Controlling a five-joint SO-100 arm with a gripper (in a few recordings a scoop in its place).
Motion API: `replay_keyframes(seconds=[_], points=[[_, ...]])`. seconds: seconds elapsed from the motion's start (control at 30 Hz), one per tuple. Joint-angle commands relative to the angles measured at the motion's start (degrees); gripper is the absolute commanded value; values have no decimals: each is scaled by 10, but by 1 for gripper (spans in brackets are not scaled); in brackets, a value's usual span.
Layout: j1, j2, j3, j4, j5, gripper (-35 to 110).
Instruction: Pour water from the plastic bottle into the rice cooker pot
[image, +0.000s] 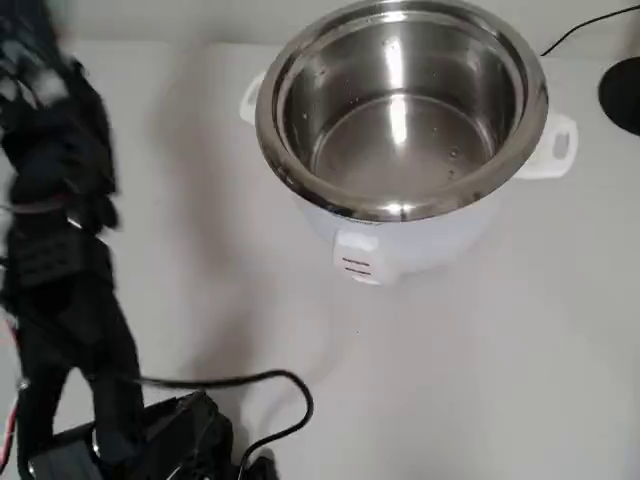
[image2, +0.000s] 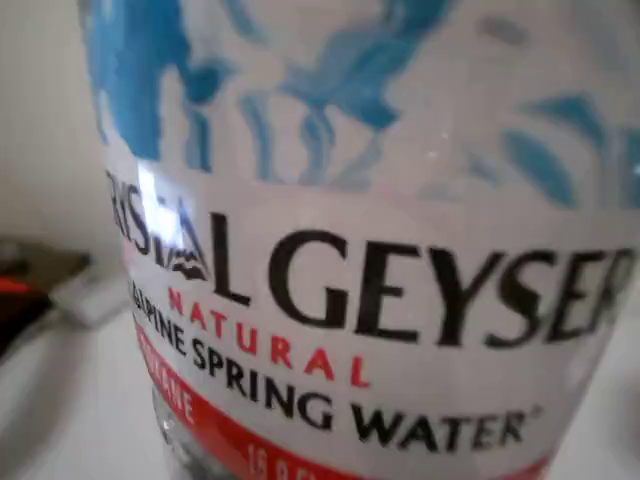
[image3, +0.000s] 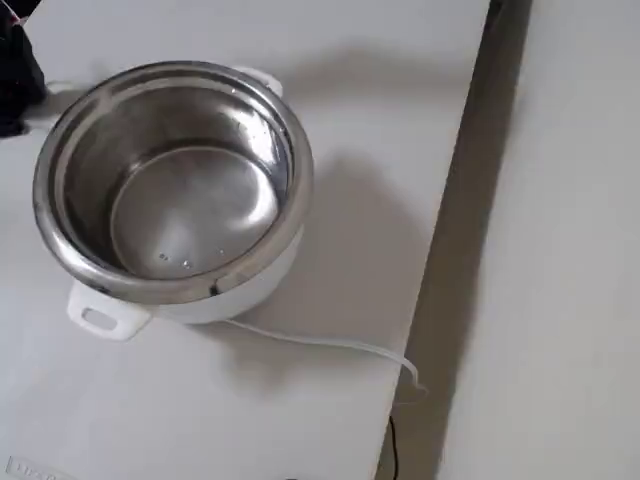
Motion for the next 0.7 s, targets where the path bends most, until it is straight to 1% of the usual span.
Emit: replay_keyframes(seconds=[0.0,0.2,0.33,0.43,0.5,0.67], points=[[36,-62,89,-230,-11,8],[84,-302,82,-496,-53,9],[95,-408,80,-587,-63,9],[104,-518,54,-683,-79,9],[110,-569,34,-711,-79,9],[119,-641,-10,-735,-85,9]])
